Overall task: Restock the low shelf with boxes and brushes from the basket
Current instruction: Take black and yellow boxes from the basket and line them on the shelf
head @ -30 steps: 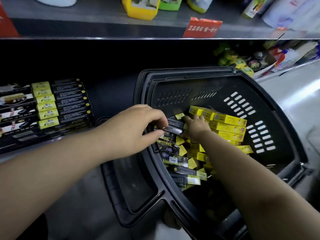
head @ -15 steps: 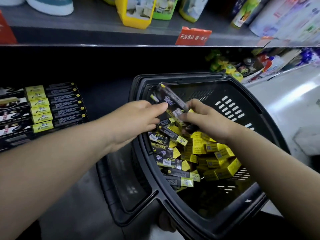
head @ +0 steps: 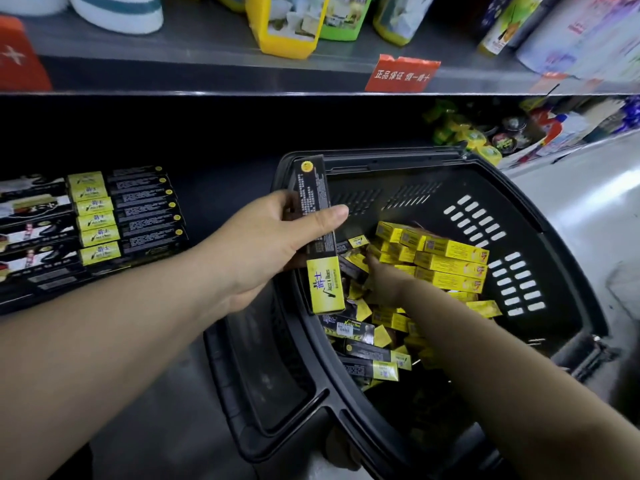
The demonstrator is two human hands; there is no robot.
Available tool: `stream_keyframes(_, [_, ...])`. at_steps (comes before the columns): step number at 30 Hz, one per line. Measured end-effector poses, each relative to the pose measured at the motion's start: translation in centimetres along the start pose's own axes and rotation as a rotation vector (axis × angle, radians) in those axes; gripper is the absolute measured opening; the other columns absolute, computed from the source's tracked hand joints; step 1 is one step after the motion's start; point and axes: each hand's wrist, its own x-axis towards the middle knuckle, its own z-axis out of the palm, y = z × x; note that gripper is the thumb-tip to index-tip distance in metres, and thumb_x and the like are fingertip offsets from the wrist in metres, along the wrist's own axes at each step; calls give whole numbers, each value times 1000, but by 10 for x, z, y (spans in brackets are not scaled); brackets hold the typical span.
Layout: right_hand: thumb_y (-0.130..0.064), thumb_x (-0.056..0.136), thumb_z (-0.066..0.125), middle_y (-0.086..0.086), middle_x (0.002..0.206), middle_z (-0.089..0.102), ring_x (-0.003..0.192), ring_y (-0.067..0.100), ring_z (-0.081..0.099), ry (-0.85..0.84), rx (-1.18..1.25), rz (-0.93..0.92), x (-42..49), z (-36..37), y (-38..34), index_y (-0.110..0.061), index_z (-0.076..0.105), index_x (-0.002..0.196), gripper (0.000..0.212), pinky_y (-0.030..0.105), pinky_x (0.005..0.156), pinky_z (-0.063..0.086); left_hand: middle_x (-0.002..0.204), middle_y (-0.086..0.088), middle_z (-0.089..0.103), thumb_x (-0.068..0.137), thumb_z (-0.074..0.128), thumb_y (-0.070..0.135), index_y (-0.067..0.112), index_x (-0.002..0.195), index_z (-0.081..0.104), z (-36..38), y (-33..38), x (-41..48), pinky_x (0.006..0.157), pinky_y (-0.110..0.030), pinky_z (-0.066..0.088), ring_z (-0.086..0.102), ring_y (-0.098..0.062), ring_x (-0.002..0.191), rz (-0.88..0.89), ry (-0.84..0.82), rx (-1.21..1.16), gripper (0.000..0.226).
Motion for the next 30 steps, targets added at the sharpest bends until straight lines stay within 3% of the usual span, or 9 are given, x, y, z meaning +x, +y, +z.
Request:
stream_keyframes(3, [-7, 89, 54, 14, 109, 62, 96, 29, 61, 130, -87, 56, 10, 23, 2, -12, 35, 136, 51, 32, 65, 43, 103, 6, 72, 54, 71, 49, 25, 108, 62, 1, 3, 0, 92, -38, 53, 67, -12, 99, -4, -38, 27, 60])
stream_keyframes(7, [-19, 90, 57, 7, 92, 61, 78, 19, 56, 127, -37, 105, -5, -4, 2, -10, 58, 100, 13, 23, 53, 41, 82, 13, 73, 63, 70, 48, 29, 100, 64, 0, 3, 2, 88, -41, 55, 69, -12, 84, -16, -23, 62, 41])
stream_keyframes(9, [-21, 87, 64, 9, 94, 62, 79, 21, 58, 46, 54, 78, -23, -40, 7, -7, 60, 101, 20, 27, 57, 48, 79, 15, 73, 74, 67, 43, 31, 98, 62, 0, 2, 3, 85, -38, 56, 70, -11, 82, -10, -20, 65, 26])
stream_keyframes(11, [-14, 83, 68, 11, 97, 67, 84, 22, 64, -40, 392, 5, -56, -76, 9, -9, 63, 102, 19, 33, 75, 56, 77, 16, 72, 76, 66, 42, 30, 97, 60, 0, 3, 4, 83, -36, 56, 71, -10, 82, 5, -8, 68, 24])
stream_keyframes(15, [0, 78, 68, -2, 78, 73, 72, 8, 68, -31, 926, -309, -134, -114, -5, -16, 66, 91, 20, 19, 62, 55, 85, 11, 74, 62, 65, 48, 28, 94, 62, 0, 2, 1, 83, -34, 54, 71, -12, 86, 10, 21, 53, 37])
stream_keyframes(21, [-25, 67, 81, 0, 85, 71, 77, 14, 68, 267, 717, -490, -176, -91, -70, -16, 60, 93, 35, 28, 73, 57, 94, -3, 74, 64, 66, 38, 17, 97, 64, 2, 3, -4, 79, -37, 57, 70, -19, 87, -3, 110, -72, 39])
stream_keyframes(26, [-26, 90, 60, 2, 90, 71, 84, 18, 67, 218, 858, -571, -164, -90, -76, -22, 69, 92, 10, 28, 80, 54, 87, -5, 73, 54, 73, 27, 12, 101, 65, -9, 5, -5, 56, -28, 58, 70, -14, 69, -69, 156, -112, 50])
stream_keyframes(28, [-18, 96, 50, 0, 84, 71, 79, 14, 65, 214, 912, -506, -141, -88, -69, -20, 69, 88, 21, 29, 81, 53, 88, -5, 74, 52, 74, 26, 11, 104, 66, -14, 6, -4, 55, -28, 58, 71, -14, 71, -79, 164, -126, 55])
stream_keyframes(30, [-15, 97, 48, 0, 89, 69, 85, 13, 63, 220, 741, -412, -107, -77, -64, -16, 67, 92, 20, 28, 80, 51, 92, -7, 74, 51, 75, 24, 11, 107, 65, -19, 7, -3, 57, -30, 59, 72, -17, 74, -91, 171, -135, 58])
